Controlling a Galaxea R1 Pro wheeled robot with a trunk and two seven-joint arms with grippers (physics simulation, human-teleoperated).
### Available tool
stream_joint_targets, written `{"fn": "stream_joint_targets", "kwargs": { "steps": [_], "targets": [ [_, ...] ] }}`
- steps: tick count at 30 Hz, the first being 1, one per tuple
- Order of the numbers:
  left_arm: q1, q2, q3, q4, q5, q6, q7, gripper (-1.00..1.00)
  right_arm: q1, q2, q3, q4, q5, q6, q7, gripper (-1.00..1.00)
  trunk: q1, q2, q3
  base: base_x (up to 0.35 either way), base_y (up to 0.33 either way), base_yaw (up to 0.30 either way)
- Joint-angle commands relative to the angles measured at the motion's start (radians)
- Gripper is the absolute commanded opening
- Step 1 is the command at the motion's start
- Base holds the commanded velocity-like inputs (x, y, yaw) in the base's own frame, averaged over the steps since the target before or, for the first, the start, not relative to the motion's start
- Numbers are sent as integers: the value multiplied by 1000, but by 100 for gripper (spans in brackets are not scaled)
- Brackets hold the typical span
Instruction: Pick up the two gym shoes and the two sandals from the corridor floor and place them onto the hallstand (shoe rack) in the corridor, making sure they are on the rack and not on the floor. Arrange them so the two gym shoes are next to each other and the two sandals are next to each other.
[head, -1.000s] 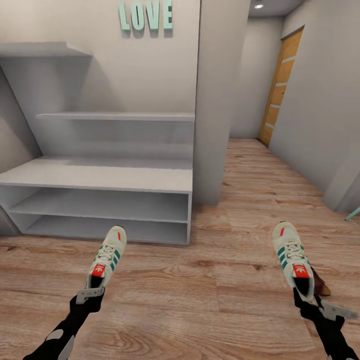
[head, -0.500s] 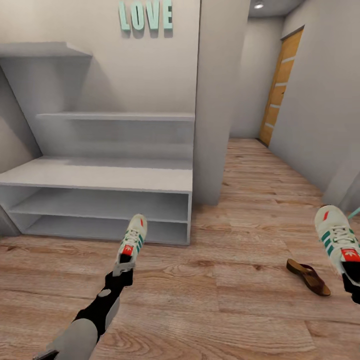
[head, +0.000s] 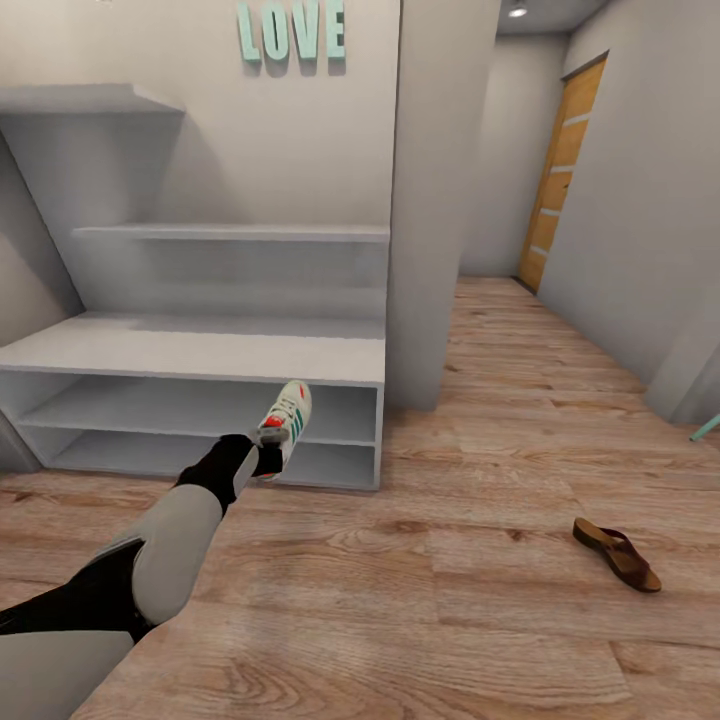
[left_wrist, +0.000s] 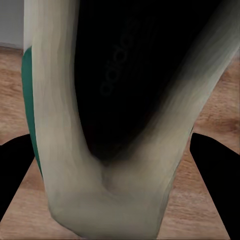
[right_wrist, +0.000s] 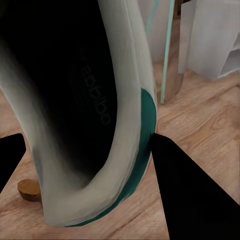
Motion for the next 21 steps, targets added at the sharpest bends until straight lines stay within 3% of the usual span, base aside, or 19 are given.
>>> {"fn": "stream_joint_targets", "kwargs": {
  "steps": [1,9,21],
  "targets": [
    [0,-1,5,-2,-3,6,1,-100,-1,0,-2,-2,-9,10,6,-100,0,0,-1,0,0,0],
    [9,7,1,-5,-5,10,-11,-100,-1,1,1,-7,-9,18,10,-100,0,0,-1,0,0,0],
    [9,9,2,-6,-4,8,-14,-100,-1,4,3,-8,-8,17,10,-100,46,-84,-39,0,0,0]
  ]
}}
